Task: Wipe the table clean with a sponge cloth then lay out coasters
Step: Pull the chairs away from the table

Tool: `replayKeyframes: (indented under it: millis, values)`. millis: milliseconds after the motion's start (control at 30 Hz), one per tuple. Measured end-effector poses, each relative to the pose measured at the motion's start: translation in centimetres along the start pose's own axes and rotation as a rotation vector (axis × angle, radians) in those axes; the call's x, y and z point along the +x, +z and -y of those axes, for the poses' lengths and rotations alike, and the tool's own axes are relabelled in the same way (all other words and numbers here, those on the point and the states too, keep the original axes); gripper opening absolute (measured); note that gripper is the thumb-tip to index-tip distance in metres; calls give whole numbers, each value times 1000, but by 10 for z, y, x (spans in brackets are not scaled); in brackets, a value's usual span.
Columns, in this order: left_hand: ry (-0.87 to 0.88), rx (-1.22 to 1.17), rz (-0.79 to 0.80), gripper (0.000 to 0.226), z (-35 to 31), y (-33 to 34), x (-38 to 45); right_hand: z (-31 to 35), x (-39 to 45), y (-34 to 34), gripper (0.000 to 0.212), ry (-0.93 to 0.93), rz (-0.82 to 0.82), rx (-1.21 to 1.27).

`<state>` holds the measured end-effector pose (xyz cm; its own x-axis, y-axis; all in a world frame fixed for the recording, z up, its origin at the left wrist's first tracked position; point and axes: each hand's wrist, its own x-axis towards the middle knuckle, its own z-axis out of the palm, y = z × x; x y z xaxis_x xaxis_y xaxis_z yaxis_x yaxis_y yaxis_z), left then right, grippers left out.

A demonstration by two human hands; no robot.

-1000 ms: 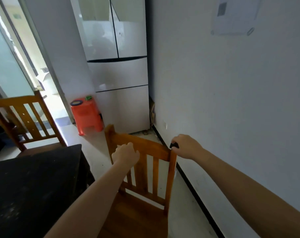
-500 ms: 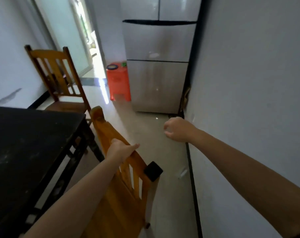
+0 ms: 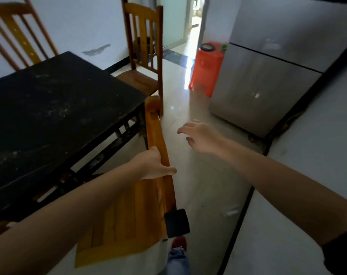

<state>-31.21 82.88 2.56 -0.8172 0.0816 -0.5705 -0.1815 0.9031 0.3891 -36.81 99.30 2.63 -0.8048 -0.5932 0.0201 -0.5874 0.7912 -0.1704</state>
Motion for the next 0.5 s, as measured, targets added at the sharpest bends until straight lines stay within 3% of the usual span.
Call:
replayKeyframes:
  millis: [200,300,500]
  values:
    - [-47,27,52,76,-6,-3,0,5,55,6,59,-357,51,-152]
    - [-71,14,83,81,-5,-6,2,10,86,6,66,-478,204,-241]
    - [-105,-29,112,87,-8,-5,2,-1,113,5,34,-677,172,-256]
